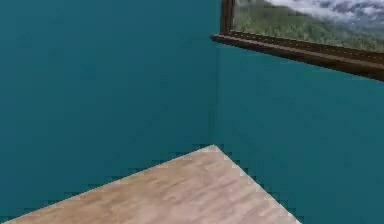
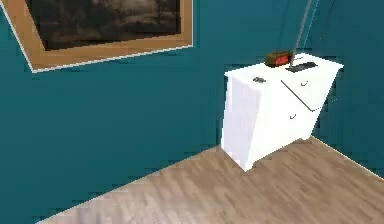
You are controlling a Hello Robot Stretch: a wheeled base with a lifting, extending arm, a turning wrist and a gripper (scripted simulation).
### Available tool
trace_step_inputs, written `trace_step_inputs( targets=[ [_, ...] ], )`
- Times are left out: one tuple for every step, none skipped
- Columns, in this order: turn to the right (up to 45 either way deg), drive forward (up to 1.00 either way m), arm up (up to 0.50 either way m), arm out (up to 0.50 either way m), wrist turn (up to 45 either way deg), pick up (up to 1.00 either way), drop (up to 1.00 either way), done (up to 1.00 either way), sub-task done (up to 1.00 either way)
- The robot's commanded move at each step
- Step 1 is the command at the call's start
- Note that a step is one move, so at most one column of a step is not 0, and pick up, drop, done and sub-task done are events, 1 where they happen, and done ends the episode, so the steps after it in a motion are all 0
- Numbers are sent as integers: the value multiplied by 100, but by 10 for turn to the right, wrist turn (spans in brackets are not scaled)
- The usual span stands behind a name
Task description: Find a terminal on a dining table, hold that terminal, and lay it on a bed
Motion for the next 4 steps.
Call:
trace_step_inputs(
  targets=[
    [-210,0,0,0,0,0,0,0,0],
    [0,20,0,0,0,0,0,0,0],
    [-450,0,0,0,0,0,0,0,0],
    [-30,0,0,0,0,0,0,0,0]
  ],
)
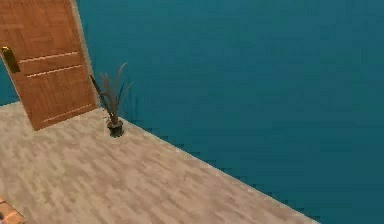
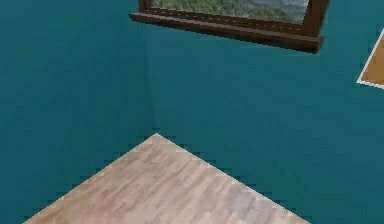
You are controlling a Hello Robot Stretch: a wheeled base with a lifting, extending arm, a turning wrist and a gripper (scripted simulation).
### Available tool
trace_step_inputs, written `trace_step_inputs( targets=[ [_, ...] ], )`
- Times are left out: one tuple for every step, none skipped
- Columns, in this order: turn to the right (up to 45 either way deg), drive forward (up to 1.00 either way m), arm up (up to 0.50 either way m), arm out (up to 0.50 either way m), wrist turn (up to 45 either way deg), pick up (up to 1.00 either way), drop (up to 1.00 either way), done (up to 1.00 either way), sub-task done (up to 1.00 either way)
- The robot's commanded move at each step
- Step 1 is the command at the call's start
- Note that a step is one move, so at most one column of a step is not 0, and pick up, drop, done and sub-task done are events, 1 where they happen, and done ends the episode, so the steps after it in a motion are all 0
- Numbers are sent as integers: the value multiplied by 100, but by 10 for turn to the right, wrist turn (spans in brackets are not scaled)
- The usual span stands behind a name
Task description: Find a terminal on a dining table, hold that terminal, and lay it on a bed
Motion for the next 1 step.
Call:
trace_step_inputs(
  targets=[
    [0,30,0,0,0,0,0,0,0]
  ],
)
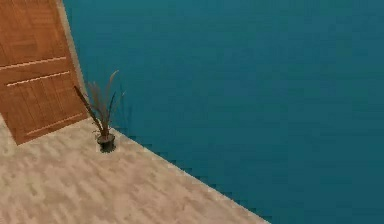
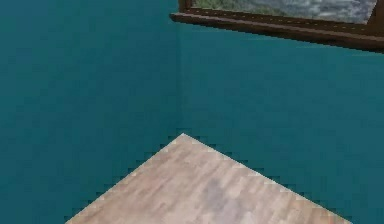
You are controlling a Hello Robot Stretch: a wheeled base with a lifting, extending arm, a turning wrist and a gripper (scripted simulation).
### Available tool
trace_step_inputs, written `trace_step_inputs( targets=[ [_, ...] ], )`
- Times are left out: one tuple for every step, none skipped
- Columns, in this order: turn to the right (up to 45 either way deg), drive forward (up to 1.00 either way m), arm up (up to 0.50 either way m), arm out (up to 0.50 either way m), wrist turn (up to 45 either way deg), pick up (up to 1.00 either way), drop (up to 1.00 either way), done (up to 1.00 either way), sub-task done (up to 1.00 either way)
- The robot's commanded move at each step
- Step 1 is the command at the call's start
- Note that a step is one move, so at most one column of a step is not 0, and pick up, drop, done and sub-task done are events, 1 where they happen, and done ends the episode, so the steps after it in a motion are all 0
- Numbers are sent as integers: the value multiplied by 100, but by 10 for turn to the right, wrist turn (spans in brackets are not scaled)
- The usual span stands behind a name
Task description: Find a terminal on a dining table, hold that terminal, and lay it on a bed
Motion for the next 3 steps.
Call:
trace_step_inputs(
  targets=[
    [-90,0,0,0,0,0,0,0,0],
    [0,10,0,0,0,0,0,0,0],
    [-390,0,0,0,0,0,0,0,0]
  ],
)
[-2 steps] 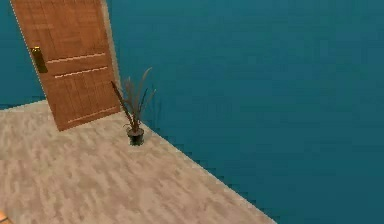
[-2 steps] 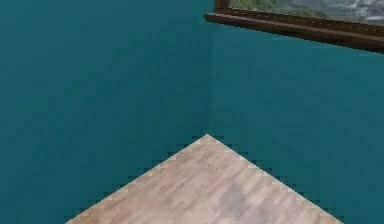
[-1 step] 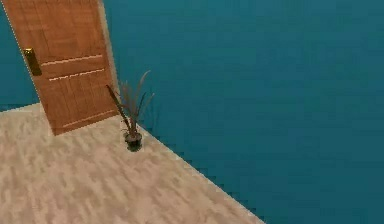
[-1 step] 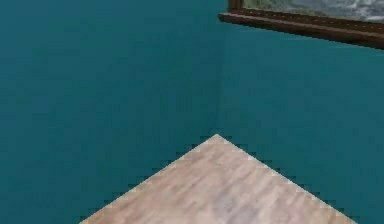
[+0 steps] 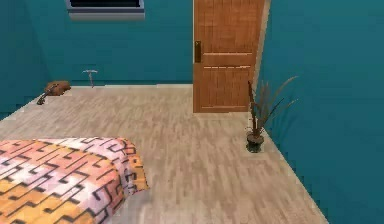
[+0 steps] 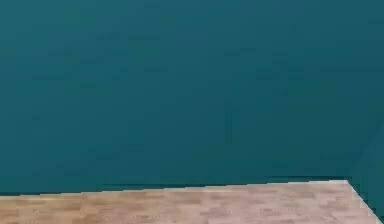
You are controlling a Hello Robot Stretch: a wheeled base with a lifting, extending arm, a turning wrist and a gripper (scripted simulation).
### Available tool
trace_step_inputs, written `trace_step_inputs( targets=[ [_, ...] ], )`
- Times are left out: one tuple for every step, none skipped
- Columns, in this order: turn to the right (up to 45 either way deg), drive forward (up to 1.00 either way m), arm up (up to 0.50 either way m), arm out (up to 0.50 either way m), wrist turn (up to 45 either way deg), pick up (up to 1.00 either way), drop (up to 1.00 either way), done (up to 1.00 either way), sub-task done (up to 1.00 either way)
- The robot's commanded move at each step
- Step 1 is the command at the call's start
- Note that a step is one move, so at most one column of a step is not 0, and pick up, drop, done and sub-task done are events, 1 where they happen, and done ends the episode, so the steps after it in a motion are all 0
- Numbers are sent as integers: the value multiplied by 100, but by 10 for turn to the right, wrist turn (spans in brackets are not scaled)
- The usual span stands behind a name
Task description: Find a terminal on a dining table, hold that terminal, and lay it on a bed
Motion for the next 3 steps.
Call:
trace_step_inputs(
  targets=[
    [0,100,0,0,0,0,0,0,0],
    [0,40,0,0,0,0,0,0,0],
    [-150,0,0,0,0,0,0,0,0]
  ],
)
